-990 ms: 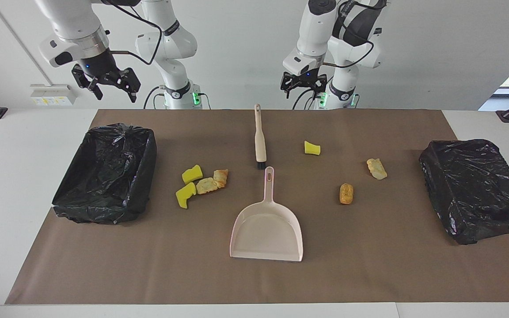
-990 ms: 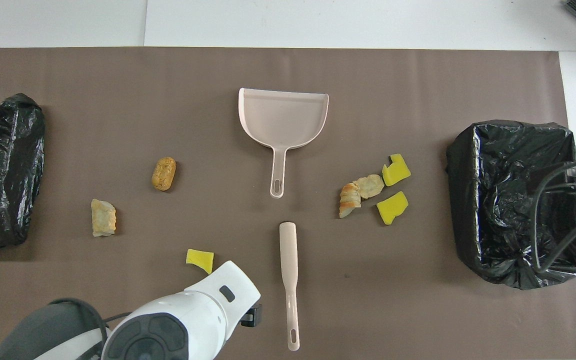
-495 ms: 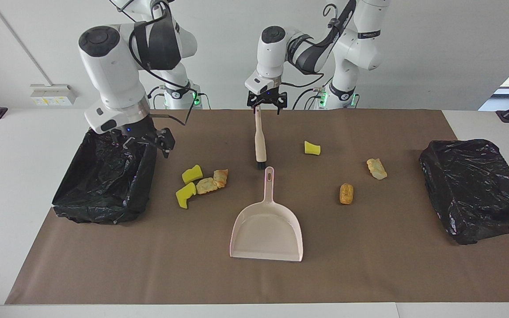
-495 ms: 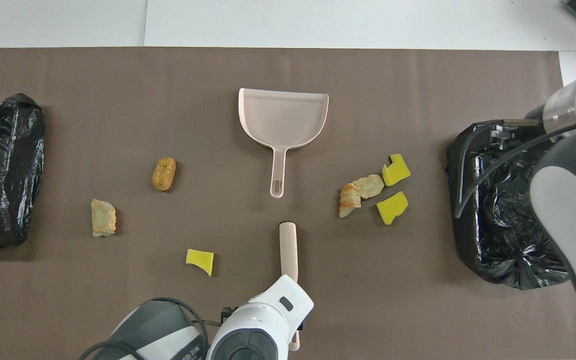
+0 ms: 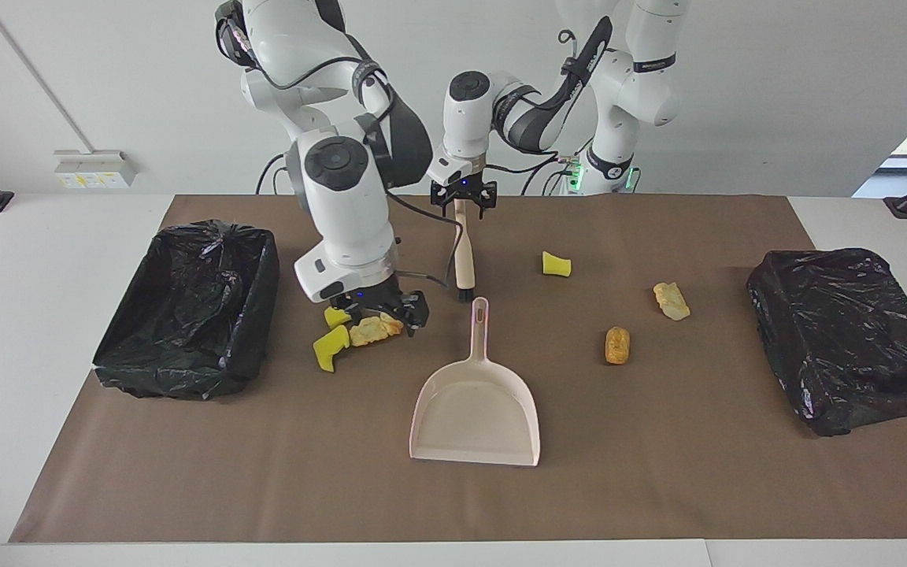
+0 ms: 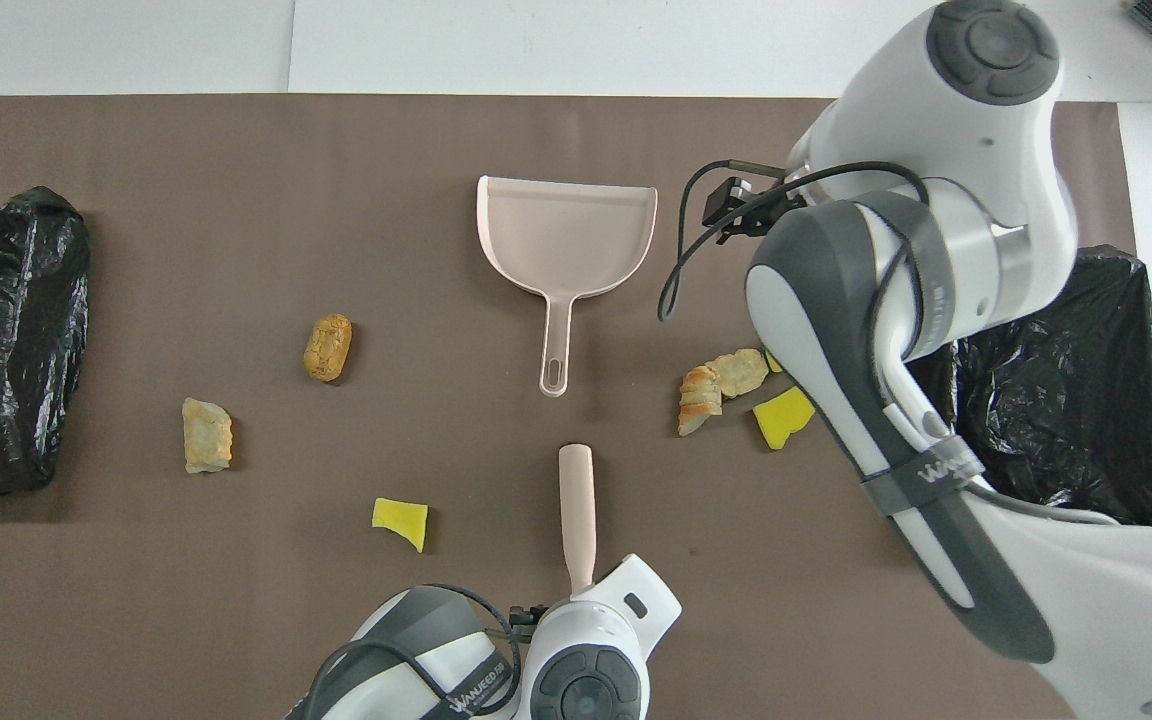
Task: Sweep and dump trash in bin
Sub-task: 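Reach the left gripper to the brush while the right gripper reaches the dustpan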
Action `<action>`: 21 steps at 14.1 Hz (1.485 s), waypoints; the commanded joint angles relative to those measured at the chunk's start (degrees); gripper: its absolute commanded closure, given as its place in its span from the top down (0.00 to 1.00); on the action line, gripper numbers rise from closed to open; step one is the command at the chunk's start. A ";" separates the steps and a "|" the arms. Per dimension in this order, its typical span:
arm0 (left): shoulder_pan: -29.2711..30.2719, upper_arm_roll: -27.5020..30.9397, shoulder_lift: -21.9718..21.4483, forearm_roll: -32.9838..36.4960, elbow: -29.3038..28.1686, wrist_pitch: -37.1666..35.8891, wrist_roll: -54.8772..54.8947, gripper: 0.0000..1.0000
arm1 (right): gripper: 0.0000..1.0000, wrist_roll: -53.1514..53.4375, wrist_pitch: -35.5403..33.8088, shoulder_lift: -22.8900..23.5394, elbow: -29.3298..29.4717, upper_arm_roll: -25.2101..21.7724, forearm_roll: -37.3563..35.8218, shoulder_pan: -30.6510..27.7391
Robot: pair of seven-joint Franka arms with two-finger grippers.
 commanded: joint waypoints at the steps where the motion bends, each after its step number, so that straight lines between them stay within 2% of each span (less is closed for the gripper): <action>1: -1.99 1.12 0.00 -0.77 0.10 -0.87 -0.20 0.39 | 1.00 4.23 2.66 3.32 2.31 2.72 2.72 0.14; 2: -1.99 1.12 -0.09 -0.77 0.10 -1.75 -0.03 0.35 | 1.00 4.85 3.46 4.11 2.22 3.43 2.72 1.36; 4: -2.08 1.12 -0.35 -0.77 0.10 -3.16 0.24 0.36 | 1.00 4.86 4.08 6.13 2.05 3.43 2.63 3.74; 8: -1.99 1.12 -0.44 -0.77 0.10 -3.87 0.41 0.47 | 1.00 1.19 3.91 8.07 0.91 3.52 2.72 5.24; 9: -1.99 1.12 -0.44 -0.77 0.10 -3.96 0.41 0.40 | 1.00 -1.88 3.21 7.81 0.29 3.61 2.89 5.16; 11: -1.99 1.12 -0.36 -0.77 0.10 -4.04 0.59 0.10 | 1.00 -3.93 3.20 7.81 0.02 3.61 2.98 5.07; 13: -1.99 1.12 -1.05 -0.77 0.10 -6.83 0.94 0.01 | 1.00 -3.93 3.55 7.89 -0.15 3.61 2.81 5.15; 16: -0.94 1.56 -5.27 -0.69 0.19 -16.41 1.99 0.00 | 1.00 -3.93 3.91 9.12 -0.15 3.52 2.37 5.95; 19: 2.74 1.65 -7.90 -0.34 -0.51 -21.61 6.47 0.00 | 1.00 -3.93 4.52 9.30 -0.15 3.52 2.72 5.95; 21: 6.86 1.56 -11.50 -0.16 -4.62 -21.71 7.18 0.00 | 0.87 -4.02 5.14 9.30 -0.24 3.52 2.81 5.68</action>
